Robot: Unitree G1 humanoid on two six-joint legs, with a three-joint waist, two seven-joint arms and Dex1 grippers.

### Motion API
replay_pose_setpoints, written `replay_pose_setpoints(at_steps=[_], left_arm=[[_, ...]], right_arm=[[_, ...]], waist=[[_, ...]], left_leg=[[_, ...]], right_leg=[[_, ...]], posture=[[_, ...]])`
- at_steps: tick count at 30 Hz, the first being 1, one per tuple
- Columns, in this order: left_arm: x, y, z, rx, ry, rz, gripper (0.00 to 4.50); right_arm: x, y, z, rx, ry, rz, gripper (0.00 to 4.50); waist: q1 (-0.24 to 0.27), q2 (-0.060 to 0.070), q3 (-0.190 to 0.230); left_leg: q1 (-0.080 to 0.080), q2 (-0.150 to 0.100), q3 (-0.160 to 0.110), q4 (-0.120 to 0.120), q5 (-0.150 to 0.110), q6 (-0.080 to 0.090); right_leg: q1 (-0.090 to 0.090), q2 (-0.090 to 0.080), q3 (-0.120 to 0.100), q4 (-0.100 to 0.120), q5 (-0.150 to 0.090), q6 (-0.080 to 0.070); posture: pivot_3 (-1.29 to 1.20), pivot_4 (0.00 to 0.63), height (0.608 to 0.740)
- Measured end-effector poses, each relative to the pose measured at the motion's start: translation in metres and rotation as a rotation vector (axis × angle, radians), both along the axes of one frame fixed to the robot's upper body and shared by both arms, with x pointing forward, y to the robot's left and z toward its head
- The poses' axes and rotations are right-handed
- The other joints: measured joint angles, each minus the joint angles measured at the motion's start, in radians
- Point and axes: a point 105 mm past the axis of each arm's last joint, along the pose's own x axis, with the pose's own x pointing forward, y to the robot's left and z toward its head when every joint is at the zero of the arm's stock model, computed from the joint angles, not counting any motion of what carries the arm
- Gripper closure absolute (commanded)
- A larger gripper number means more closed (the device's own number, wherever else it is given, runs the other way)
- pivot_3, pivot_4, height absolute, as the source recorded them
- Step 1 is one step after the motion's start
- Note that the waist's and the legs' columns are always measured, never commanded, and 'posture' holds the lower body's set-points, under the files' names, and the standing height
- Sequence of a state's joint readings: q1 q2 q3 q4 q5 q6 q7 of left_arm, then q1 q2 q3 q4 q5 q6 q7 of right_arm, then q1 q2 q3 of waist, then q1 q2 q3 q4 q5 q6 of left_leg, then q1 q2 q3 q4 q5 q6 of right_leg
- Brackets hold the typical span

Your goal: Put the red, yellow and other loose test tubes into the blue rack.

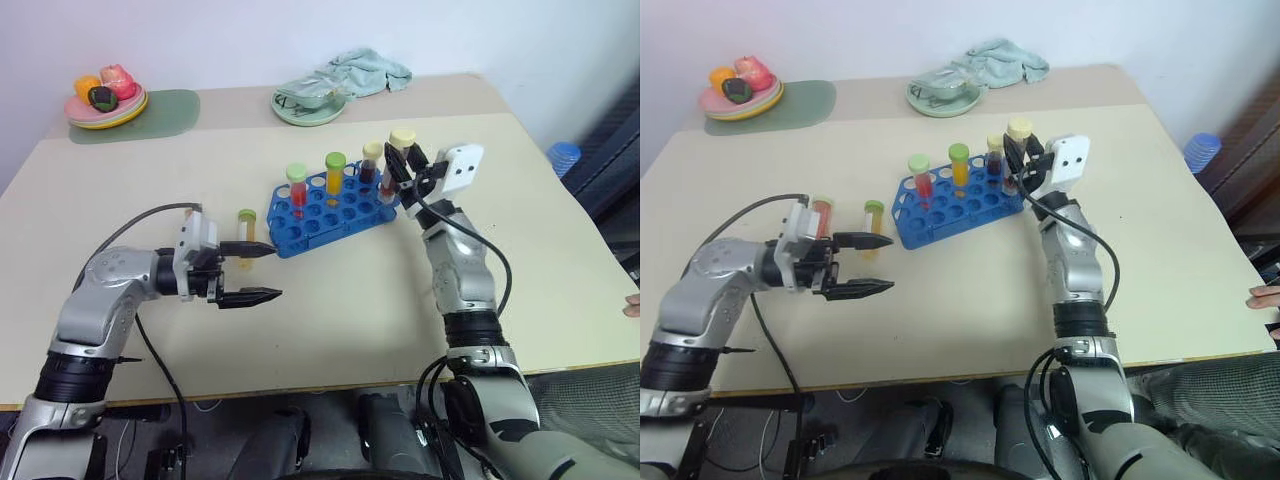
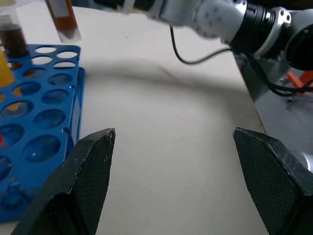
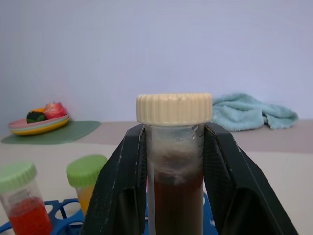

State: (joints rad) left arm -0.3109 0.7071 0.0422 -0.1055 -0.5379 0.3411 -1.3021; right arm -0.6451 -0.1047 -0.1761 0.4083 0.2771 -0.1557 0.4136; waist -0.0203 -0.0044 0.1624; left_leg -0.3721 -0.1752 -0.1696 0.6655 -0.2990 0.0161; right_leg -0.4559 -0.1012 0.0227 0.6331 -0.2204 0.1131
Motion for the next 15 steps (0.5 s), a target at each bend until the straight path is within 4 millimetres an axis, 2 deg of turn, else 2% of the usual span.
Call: replay_pose_setpoints(at_steps=[5,10,15], left_arm=[[-0.003,0.007,0.004,0.01,-0.008,0.025,0.56],[-0.005,0.007,0.008,0.018,-0.012,0.03,0.56],[-0.005,0.009,0.013,0.019,-0.017,0.05,0.56]], right_arm=[[0.006,0.0,0.0,0.034,-0.029,-0.017,3.24],[0.009,0.001,-0.017,0.046,-0.004,-0.029,3.24],[0.01,0.003,-0.02,0.053,-0.008,-0.032,3.24]], waist=[[-0.001,0.0,0.0],[-0.001,0.0,0.0],[-0.001,0.0,0.0]], left_leg=[[0.0,0.003,0.001,0.0,0.0,-0.001],[0.0,0.005,0.003,-0.001,0.0,-0.002],[0.0,0.006,0.003,-0.001,0.0,-0.003]], right_leg=[[-0.001,0.003,0.001,0.0,0.001,-0.002],[-0.002,0.004,0.002,0.0,0.002,-0.003],[-0.002,0.006,0.002,0.0,0.002,-0.003]], posture=[[0.0,0.15,0.74],[0.0,0.15,0.74],[0.0,0.15,0.74]])
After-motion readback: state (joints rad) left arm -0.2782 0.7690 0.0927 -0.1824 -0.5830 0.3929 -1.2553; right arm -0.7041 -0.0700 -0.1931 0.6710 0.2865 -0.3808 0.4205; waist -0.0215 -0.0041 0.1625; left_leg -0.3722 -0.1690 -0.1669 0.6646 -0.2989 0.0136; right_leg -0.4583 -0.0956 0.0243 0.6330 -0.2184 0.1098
